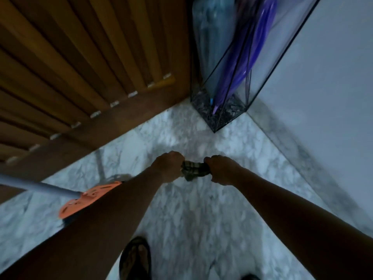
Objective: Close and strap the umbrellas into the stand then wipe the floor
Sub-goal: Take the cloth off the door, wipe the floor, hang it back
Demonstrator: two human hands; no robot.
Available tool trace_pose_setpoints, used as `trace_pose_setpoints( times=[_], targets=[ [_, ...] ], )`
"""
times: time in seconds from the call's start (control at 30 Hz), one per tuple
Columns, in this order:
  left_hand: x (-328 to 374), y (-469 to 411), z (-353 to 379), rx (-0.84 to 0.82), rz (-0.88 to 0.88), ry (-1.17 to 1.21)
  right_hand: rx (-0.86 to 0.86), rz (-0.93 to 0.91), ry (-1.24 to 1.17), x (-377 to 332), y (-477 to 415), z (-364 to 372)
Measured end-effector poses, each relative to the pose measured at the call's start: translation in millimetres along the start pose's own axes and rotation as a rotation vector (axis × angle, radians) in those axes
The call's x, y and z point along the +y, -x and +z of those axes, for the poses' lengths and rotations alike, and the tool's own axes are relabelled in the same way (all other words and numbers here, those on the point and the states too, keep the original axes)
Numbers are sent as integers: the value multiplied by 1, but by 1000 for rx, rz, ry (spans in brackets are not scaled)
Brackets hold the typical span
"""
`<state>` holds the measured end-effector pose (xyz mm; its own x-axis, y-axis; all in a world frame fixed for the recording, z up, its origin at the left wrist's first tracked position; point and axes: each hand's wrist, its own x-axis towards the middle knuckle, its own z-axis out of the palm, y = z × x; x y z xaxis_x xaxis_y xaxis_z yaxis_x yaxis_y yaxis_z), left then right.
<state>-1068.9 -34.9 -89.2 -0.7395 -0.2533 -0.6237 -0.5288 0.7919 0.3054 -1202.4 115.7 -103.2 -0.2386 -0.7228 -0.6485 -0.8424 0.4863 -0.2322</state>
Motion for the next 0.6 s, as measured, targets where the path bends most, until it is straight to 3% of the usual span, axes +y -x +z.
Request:
trace_pose_setpoints(
  times=[0.13,0.33,0.6],
  targets=[
    [35,89,-113,8,80,224,8,-63,-52,-27,112,-127],
    [119,266,-325,215,102,270,350,-114,-211,-87,303,-342],
    [203,510,-577,404,80,220,545,-197,-91,-199,505,-601]
  ],
)
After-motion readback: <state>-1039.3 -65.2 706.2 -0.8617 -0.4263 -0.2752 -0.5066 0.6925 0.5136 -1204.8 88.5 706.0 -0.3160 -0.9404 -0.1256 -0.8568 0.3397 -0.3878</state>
